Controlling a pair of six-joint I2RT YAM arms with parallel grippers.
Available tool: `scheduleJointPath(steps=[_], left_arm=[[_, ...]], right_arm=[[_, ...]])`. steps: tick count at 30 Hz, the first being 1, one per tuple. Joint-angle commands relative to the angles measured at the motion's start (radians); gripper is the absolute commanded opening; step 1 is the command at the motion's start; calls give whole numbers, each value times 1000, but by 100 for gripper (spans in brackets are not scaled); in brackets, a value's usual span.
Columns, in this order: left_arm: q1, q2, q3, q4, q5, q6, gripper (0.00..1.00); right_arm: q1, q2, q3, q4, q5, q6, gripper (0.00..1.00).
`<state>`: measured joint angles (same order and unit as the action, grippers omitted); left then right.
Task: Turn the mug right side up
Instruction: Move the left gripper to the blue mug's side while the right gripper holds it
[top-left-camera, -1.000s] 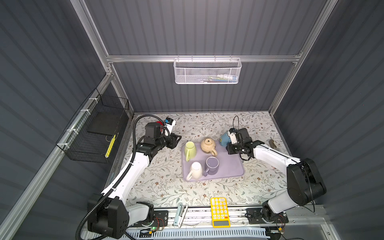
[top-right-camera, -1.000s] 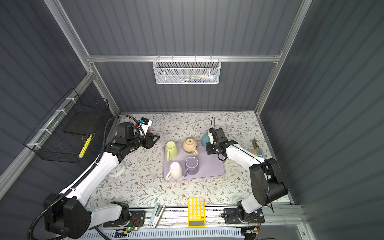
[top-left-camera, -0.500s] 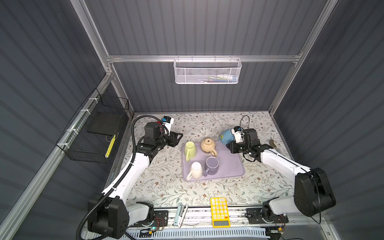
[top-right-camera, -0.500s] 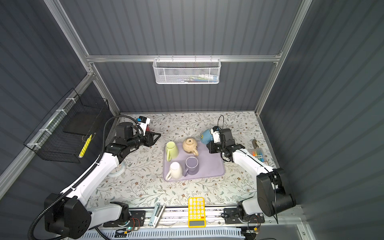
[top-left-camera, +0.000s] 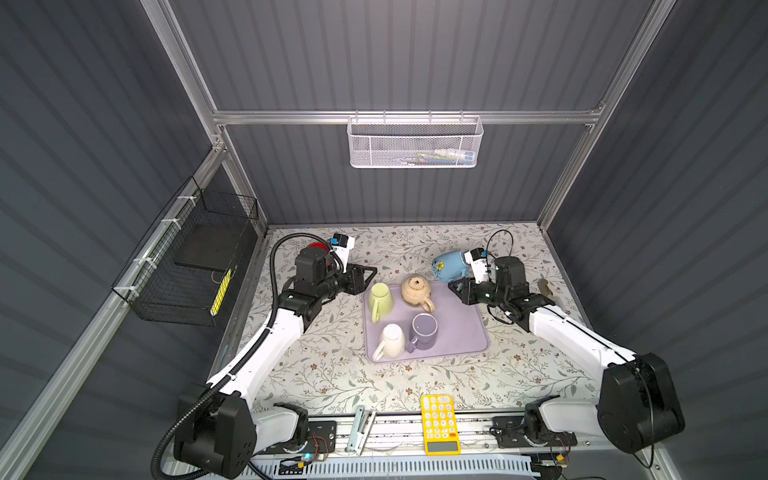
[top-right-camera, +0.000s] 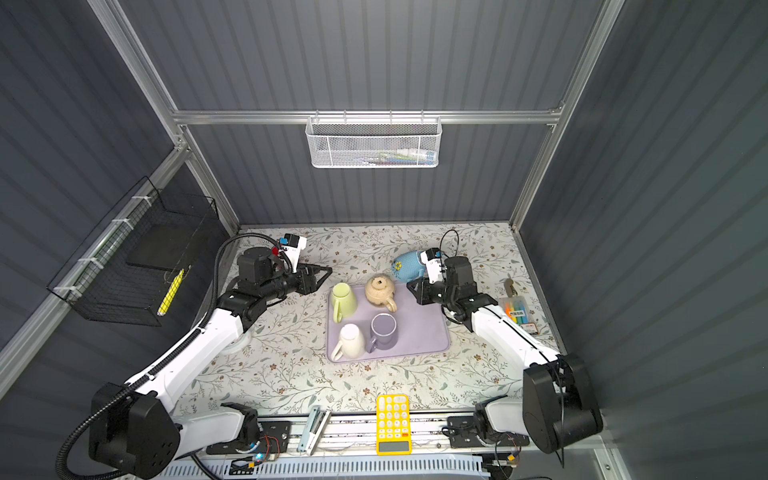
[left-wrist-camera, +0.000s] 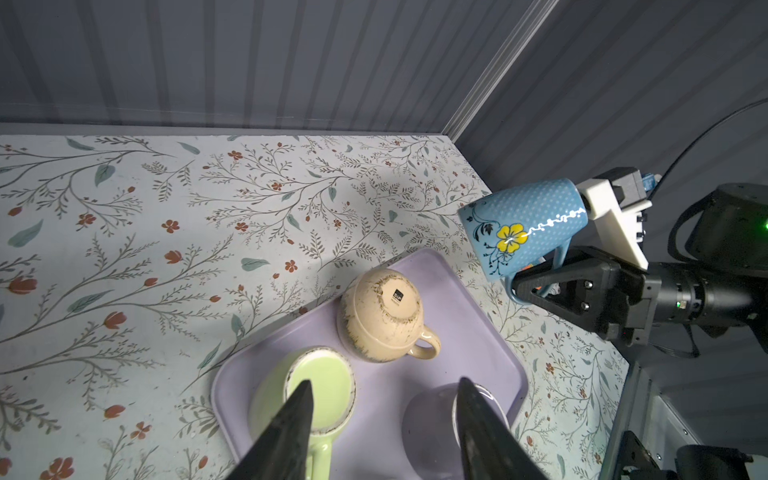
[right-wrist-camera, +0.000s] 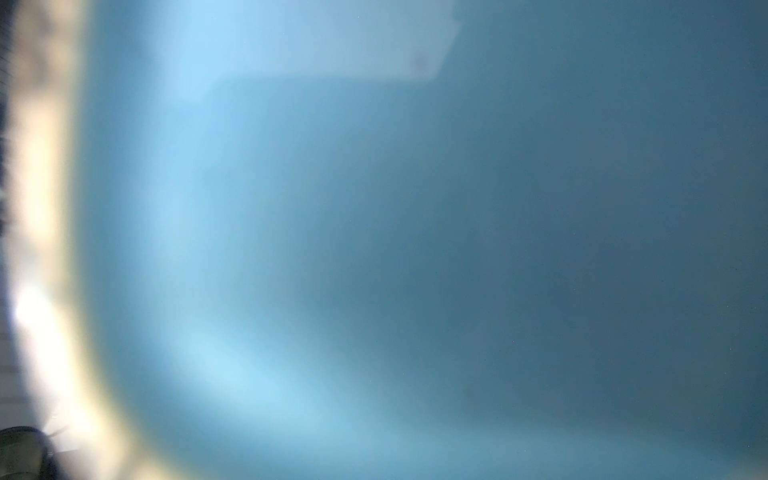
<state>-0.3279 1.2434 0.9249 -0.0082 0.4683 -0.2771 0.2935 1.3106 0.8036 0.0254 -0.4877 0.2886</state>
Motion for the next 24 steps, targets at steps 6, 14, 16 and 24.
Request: scheduleJointPath(steps=[6, 14, 16, 24], left_arm=[[-80, 60, -29, 216, 61, -116, 56], [-157, 152, -10, 367, 77, -173, 57], [-167, 175, 1, 402, 90, -190, 57], [-192, 263, 38, 543, 134, -259, 59]], right_arm=[[-12, -48, -10, 173, -147, 56, 0], [-16, -54, -18, 245, -217, 101, 0], [-17, -51, -18, 262, -230, 111, 0], [-20, -25, -36, 371, -299, 180, 0]])
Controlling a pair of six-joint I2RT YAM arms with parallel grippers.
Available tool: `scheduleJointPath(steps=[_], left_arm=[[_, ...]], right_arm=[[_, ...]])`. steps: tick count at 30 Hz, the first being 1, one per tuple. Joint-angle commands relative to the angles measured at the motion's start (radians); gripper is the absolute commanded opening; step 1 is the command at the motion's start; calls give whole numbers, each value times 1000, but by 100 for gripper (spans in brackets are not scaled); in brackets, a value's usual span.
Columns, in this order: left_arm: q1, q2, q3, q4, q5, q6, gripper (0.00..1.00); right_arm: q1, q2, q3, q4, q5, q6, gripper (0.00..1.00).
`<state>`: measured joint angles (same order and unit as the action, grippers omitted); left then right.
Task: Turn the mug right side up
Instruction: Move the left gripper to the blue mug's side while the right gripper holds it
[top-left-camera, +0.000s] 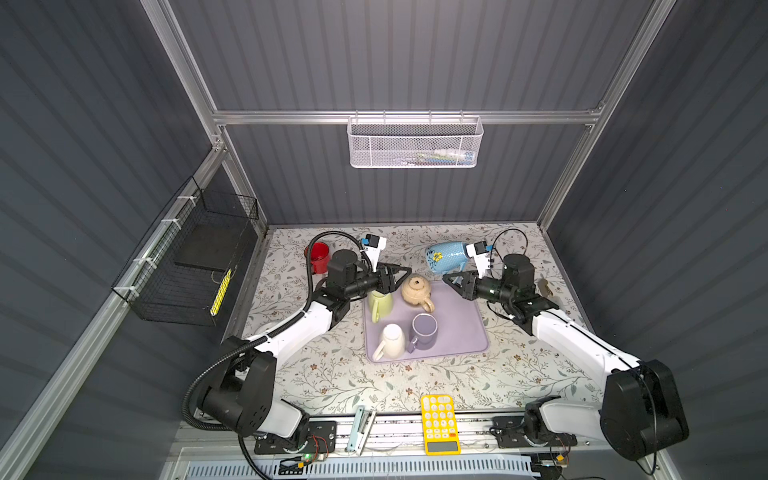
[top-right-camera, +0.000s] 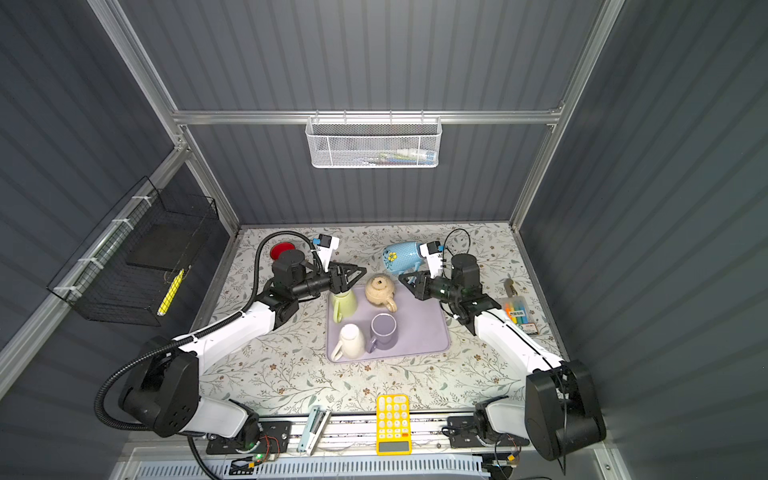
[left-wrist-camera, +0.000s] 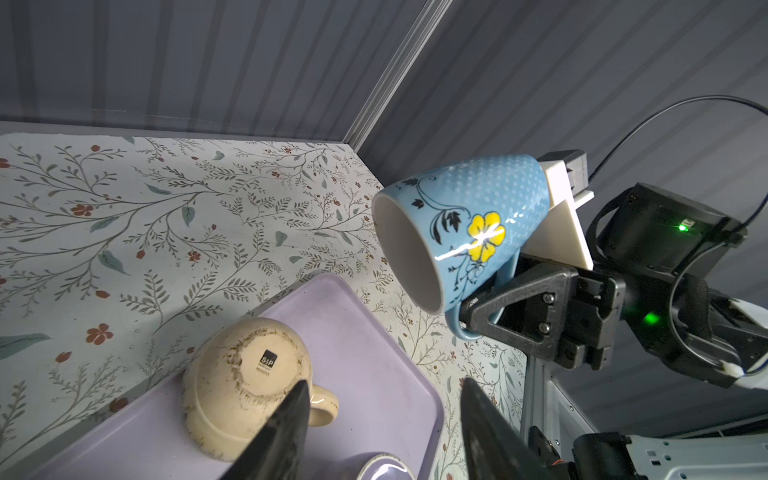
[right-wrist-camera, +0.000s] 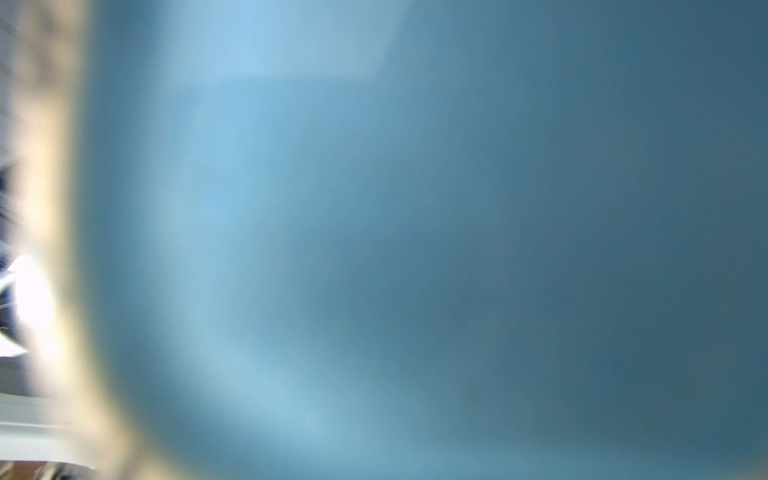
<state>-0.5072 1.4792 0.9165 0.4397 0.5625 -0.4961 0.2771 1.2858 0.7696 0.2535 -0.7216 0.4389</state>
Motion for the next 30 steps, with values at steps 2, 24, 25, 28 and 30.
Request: scheduleJointPath(steps=[2, 24, 25, 28, 30], left_arm=[[-20, 51, 62, 125, 51, -55, 59], [-66, 231, 139, 473, 117, -262, 60], [-67, 238, 141, 486, 119, -271, 60], [-69, 257, 148, 538, 129, -308, 60], [-72, 272, 153, 563, 137, -328, 59]], right_arm=[[-5, 8, -10, 173, -79, 45, 0], [-6, 68, -50, 414, -168, 192, 0], [-6, 72, -52, 426, -172, 200, 0], [-6, 80, -59, 470, -183, 220, 0], [-7, 90, -65, 509, -189, 242, 0]])
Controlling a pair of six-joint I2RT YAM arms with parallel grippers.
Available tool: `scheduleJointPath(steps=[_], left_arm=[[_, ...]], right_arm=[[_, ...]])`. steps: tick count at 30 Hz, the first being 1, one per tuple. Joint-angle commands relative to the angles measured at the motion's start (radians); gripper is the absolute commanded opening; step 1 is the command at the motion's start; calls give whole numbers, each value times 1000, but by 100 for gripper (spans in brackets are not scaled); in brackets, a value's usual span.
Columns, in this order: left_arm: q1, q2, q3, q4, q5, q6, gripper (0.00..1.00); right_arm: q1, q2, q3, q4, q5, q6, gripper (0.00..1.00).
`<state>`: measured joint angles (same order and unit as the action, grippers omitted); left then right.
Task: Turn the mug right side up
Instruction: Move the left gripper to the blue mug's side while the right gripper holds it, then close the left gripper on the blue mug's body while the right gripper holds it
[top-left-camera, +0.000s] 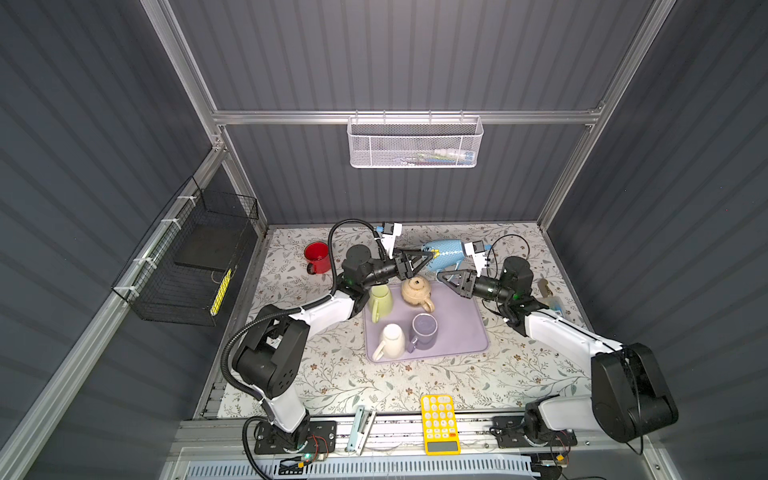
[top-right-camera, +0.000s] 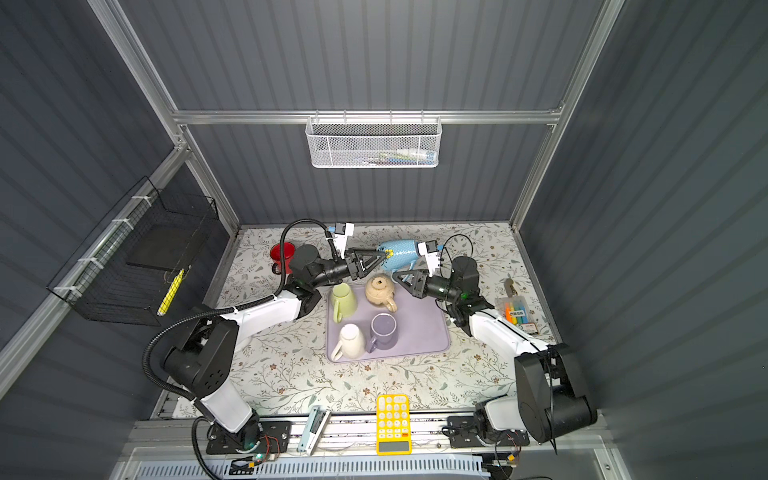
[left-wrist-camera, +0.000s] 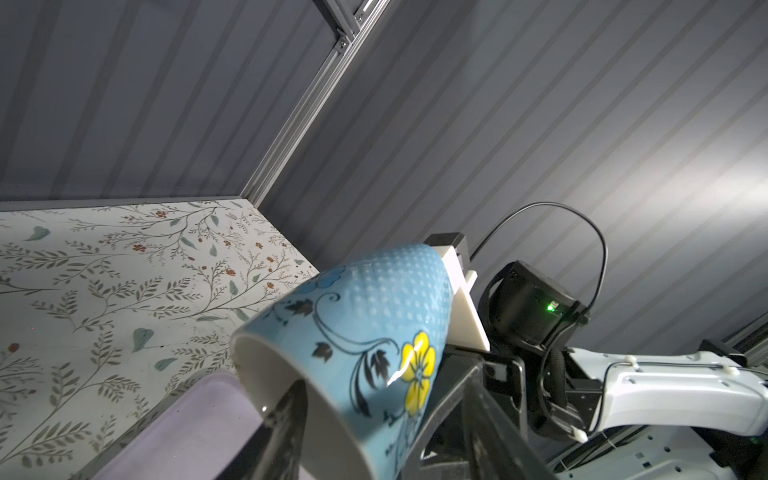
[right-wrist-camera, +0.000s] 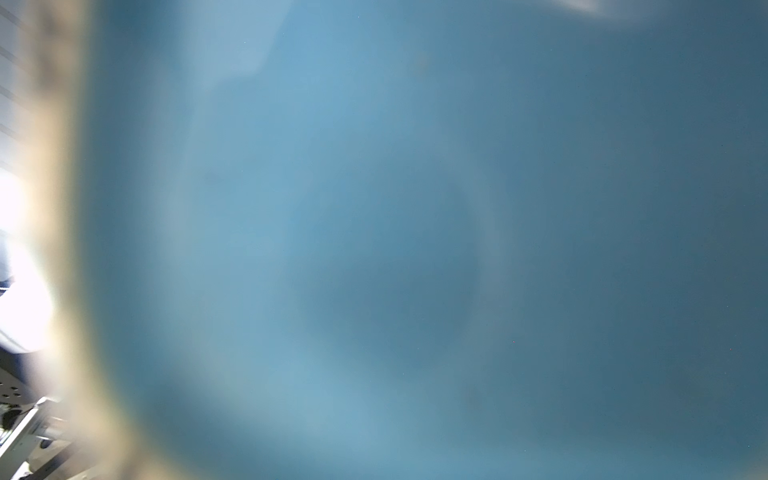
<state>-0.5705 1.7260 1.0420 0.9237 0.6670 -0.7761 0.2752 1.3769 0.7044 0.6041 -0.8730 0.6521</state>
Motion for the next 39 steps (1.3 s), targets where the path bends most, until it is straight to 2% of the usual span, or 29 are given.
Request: scheduleJointPath(steps=[1, 10, 19, 31, 39], left_arm=[[-9, 31, 30, 89, 33, -55, 60], [-15, 40, 31, 112, 48, -71, 59], [-20, 81, 46, 165, 63, -112, 55], [-25, 96, 49, 215, 64, -136, 42], [-26, 109, 56, 234, 84, -153, 29]], right_arm=[[-4, 5, 0, 174, -41, 38, 0], [-5, 54, -5, 297, -73, 113, 0], [-4, 103, -12, 421, -106, 191, 0], [-4, 127, -32, 488, -150, 234, 0], [-4, 159, -15, 519, -164, 259, 0]])
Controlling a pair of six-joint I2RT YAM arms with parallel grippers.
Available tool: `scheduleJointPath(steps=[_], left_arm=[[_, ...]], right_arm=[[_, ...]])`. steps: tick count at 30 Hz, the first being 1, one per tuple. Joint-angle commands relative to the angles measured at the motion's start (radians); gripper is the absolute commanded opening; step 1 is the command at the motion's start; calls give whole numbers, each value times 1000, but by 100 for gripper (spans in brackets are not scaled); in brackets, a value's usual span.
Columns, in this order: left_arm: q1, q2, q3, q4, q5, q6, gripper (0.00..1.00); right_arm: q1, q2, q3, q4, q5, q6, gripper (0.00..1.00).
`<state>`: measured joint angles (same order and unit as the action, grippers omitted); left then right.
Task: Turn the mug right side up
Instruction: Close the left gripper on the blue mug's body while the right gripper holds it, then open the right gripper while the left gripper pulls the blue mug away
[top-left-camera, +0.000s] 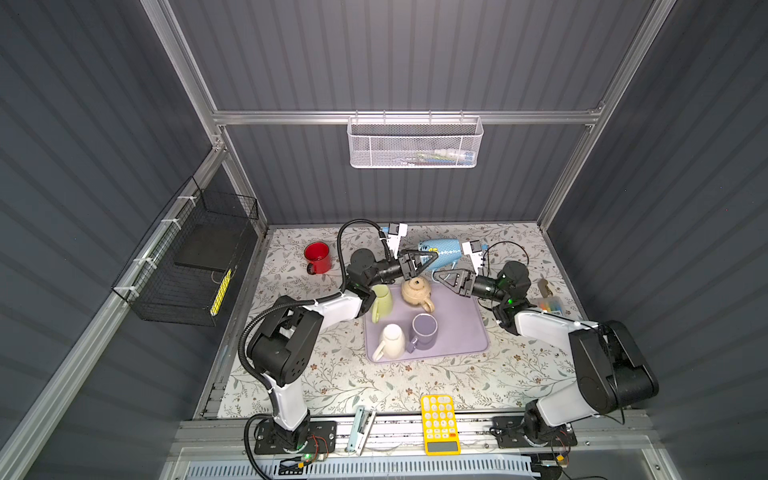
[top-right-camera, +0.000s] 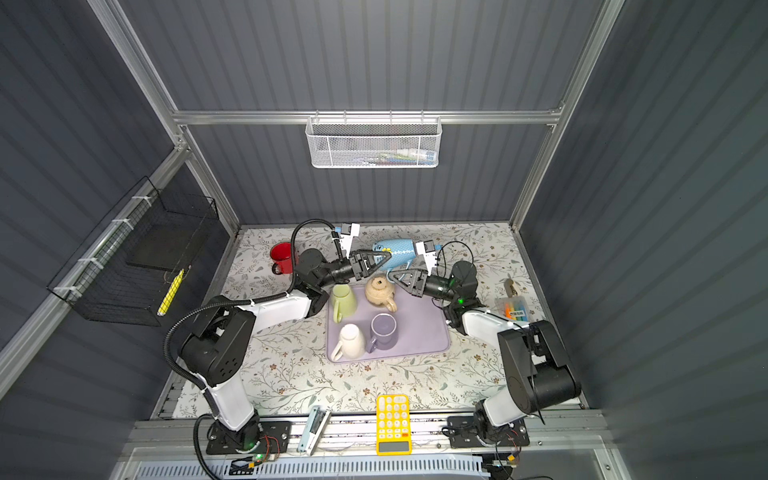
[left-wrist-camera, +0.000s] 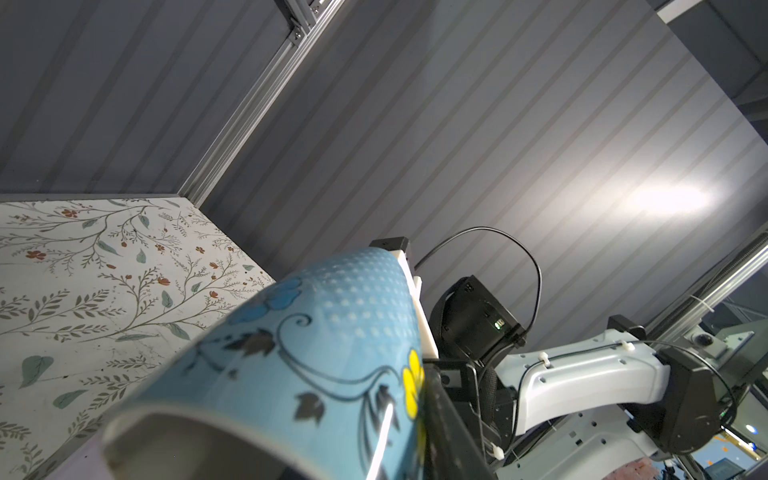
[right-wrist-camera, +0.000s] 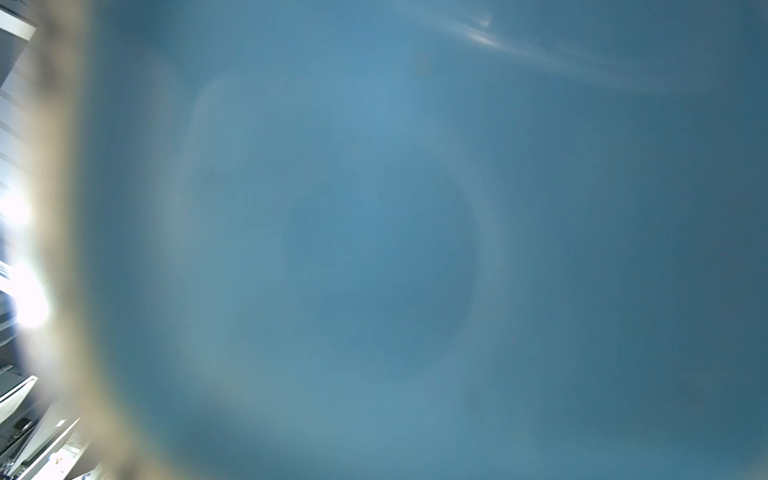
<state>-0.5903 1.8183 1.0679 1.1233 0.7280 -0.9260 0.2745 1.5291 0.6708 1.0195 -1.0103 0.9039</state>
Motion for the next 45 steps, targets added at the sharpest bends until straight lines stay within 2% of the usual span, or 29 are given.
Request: scheduleJointPath(steps=[1, 4, 8, 15, 22, 34, 38, 45], left_arm=[[-6, 16, 30, 34, 26, -1, 27], [-6, 12, 31, 33, 30, 0, 21], [-6, 15, 34, 52, 49, -11, 12], [-5, 22, 26, 101, 54, -38, 0], [10, 3, 17, 88, 51, -27, 0], [48, -33, 8, 60, 58, -12, 0], [62, -55, 1, 17, 59, 16, 0], [84, -117, -12, -152, 36, 127, 0]], right_arm=[[-3, 12, 16, 121, -27, 17, 0], [-3, 21, 15, 141, -28, 27, 1], [-3, 26, 9, 142, -17, 21, 12], [-3, 38, 6, 171, -12, 36, 24], [-10, 42, 1, 162, -5, 34, 29], [-31, 78, -8, 189, -5, 47, 29], [-37, 80, -8, 191, -8, 47, 29], [-44, 80, -19, 195, -8, 43, 29]])
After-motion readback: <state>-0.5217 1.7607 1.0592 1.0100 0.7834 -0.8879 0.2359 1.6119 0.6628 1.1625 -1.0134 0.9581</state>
